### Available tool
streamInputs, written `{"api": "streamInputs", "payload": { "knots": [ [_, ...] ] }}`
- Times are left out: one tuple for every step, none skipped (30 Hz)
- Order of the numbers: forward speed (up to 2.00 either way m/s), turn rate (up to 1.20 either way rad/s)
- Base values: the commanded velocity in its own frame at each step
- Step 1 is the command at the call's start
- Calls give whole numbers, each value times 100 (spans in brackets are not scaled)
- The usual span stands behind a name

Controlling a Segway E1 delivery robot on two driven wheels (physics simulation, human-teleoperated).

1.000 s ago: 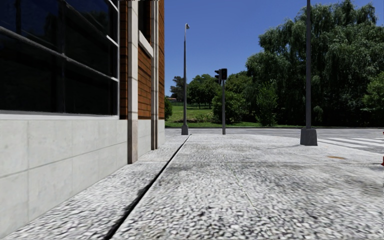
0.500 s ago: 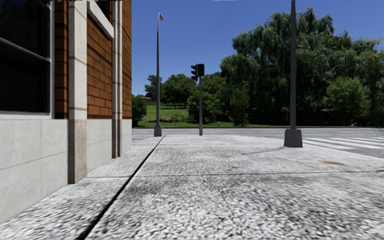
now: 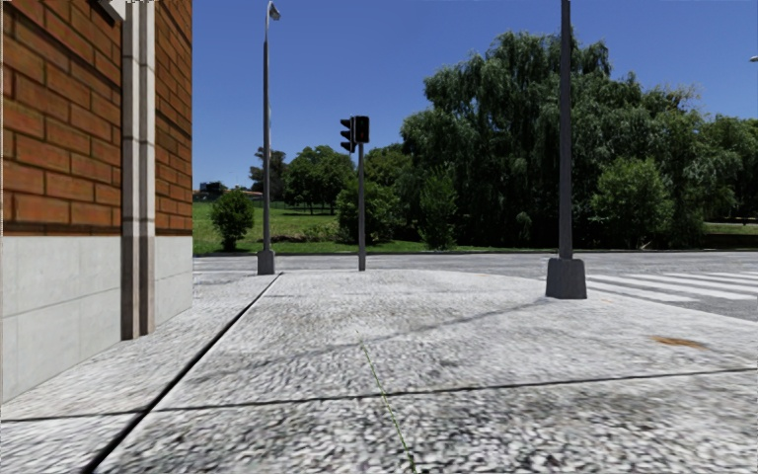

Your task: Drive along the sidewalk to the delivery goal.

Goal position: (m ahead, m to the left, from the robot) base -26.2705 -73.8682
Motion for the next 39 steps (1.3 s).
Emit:
{"api": "streamInputs", "payload": {
  "knots": [
    [178, -20],
    [177, -25],
    [177, -27],
    [177, -27],
    [177, -27],
    [177, -27],
    [177, -27],
    [177, -27],
    [177, -27],
    [177, -27],
    [177, -27],
    [179, -24],
    [200, -15],
    [200, -11],
    [200, -9],
    [200, -9],
    [200, -9],
    [200, -8],
    [200, -8],
    [200, -7],
    [200, -7],
    [200, -7],
    [200, -7],
    [200, -7],
    [200, -7],
    [200, -7],
    [200, -7],
    [200, -7],
    [200, -7],
    [200, -7],
    [200, -7],
    [200, -7],
    [200, -12],
    [200, -12],
    [198, -17],
    [187, -18],
    [187, -18],
    [179, -18],
    [177, -19]
  ]
}}
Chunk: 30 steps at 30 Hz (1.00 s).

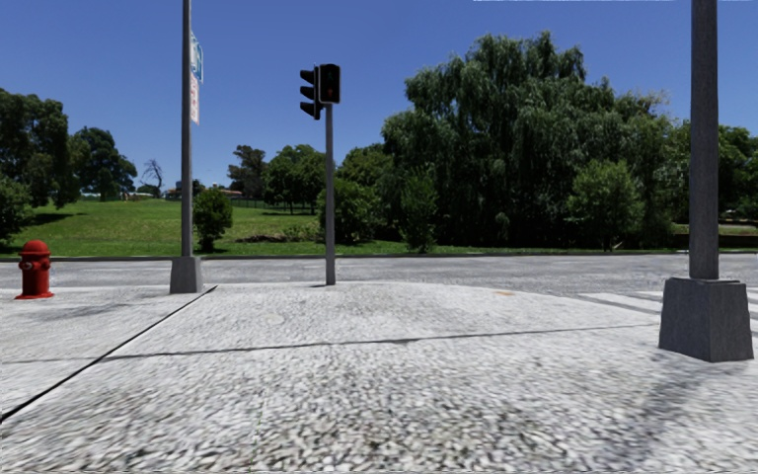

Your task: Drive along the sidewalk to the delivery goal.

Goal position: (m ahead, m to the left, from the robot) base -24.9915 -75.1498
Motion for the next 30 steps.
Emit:
{"api": "streamInputs", "payload": {
  "knots": [
    [176, -22],
    [175, -28],
    [175, -28],
    [175, -32],
    [174, -33],
    [174, -33],
    [174, -33],
    [174, -34],
    [174, -34],
    [174, -34],
    [174, -34],
    [174, -34],
    [174, -34],
    [174, -34],
    [174, -43],
    [174, -49],
    [174, -50],
    [173, -51],
    [173, -51],
    [173, -51],
    [173, -51],
    [173, -51],
    [173, -51],
    [173, -51],
    [173, -51],
    [173, -51],
    [173, -51],
    [173, -51],
    [173, -51],
    [173, -51]
  ]
}}
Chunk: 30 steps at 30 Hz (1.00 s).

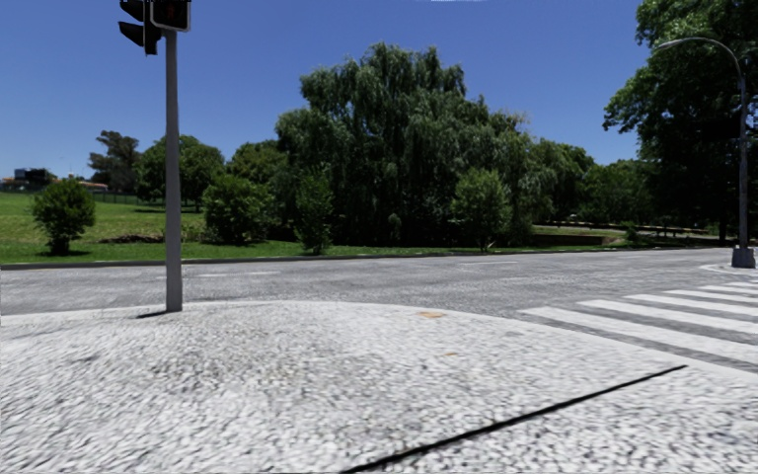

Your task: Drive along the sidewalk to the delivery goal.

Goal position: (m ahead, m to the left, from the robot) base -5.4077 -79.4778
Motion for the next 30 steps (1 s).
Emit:
{"api": "streamInputs", "payload": {
  "knots": [
    [173, -51],
    [173, -51],
    [173, -51],
    [173, -51],
    [173, -51],
    [173, -51],
    [173, -51],
    [173, -51],
    [173, -52],
    [172, -54],
    [166, -58],
    [166, -58],
    [161, -63],
    [160, -65],
    [159, -66],
    [159, -66],
    [159, -66],
    [159, -66],
    [159, -66],
    [159, -66],
    [159, -66],
    [159, -66],
    [159, -66],
    [159, -66],
    [159, -66],
    [159, -66],
    [159, -66],
    [159, -66],
    [167, -66],
    [182, -66]
  ]
}}
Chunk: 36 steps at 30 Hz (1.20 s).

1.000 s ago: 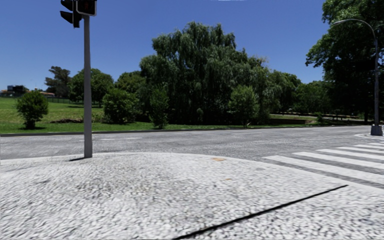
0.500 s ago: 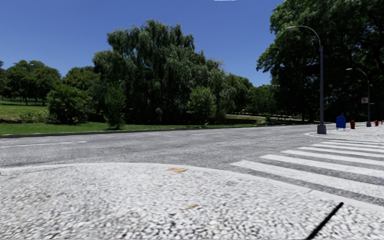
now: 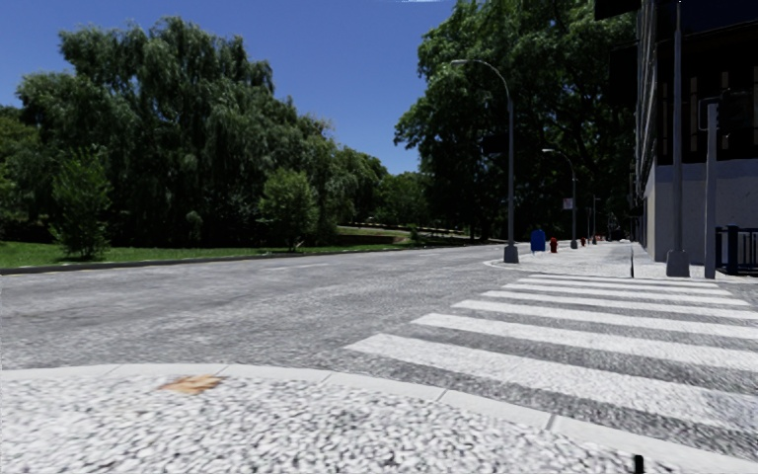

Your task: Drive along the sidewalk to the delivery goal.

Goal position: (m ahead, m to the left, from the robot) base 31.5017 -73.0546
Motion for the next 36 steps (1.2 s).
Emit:
{"api": "streamInputs", "payload": {
  "knots": [
    [182, -66],
    [190, -66],
    [200, -66],
    [200, -66],
    [200, -66],
    [200, -66],
    [200, -66],
    [200, -66],
    [200, -66],
    [200, -66],
    [200, -66],
    [200, -66],
    [200, -66],
    [200, -66],
    [200, -66],
    [200, -66],
    [200, -66],
    [200, -66],
    [200, -66],
    [200, -66],
    [200, -66],
    [200, -66],
    [200, -57],
    [200, -49],
    [200, -49],
    [200, -42],
    [200, -29],
    [200, -12],
    [200, -12],
    [200, -6],
    [200, -5],
    [200, -4],
    [200, -4],
    [200, -4],
    [200, -4],
    [200, -4]
  ]
}}
